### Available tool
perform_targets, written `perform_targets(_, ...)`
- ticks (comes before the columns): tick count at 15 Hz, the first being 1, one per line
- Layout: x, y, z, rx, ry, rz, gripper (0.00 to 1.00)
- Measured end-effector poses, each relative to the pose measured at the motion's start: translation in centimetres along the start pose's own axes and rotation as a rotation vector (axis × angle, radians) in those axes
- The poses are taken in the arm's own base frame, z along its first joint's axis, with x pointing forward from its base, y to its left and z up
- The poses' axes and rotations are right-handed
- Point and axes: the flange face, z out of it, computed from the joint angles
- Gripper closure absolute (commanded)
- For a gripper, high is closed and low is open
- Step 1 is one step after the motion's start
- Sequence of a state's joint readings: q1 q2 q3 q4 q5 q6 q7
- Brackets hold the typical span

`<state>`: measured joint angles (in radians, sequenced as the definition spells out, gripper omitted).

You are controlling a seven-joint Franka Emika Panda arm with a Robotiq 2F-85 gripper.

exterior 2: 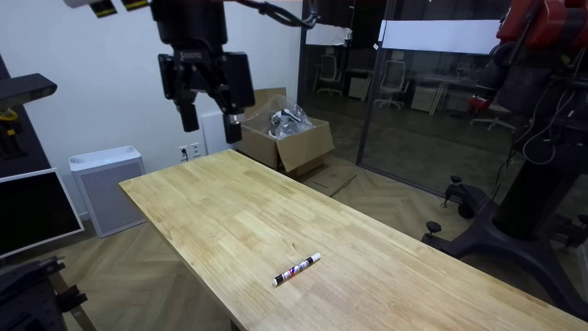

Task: Move the marker to the left

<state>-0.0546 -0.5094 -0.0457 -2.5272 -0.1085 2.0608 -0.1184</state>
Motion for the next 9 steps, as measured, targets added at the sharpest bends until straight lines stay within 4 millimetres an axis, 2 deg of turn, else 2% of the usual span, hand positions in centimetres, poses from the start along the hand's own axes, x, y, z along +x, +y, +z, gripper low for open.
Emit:
perform_targets(5, 2.1, 8.4, 3.1, -0.031, 0.126, 0.133, 0.0)
perform_targets(7, 3.2, 10.5, 4.7, -0.032, 0.108, 0.147, 0.0)
perform_targets(9, 4.7, 11.5, 6.3, -0.032, 0.061, 0.14, 0.0)
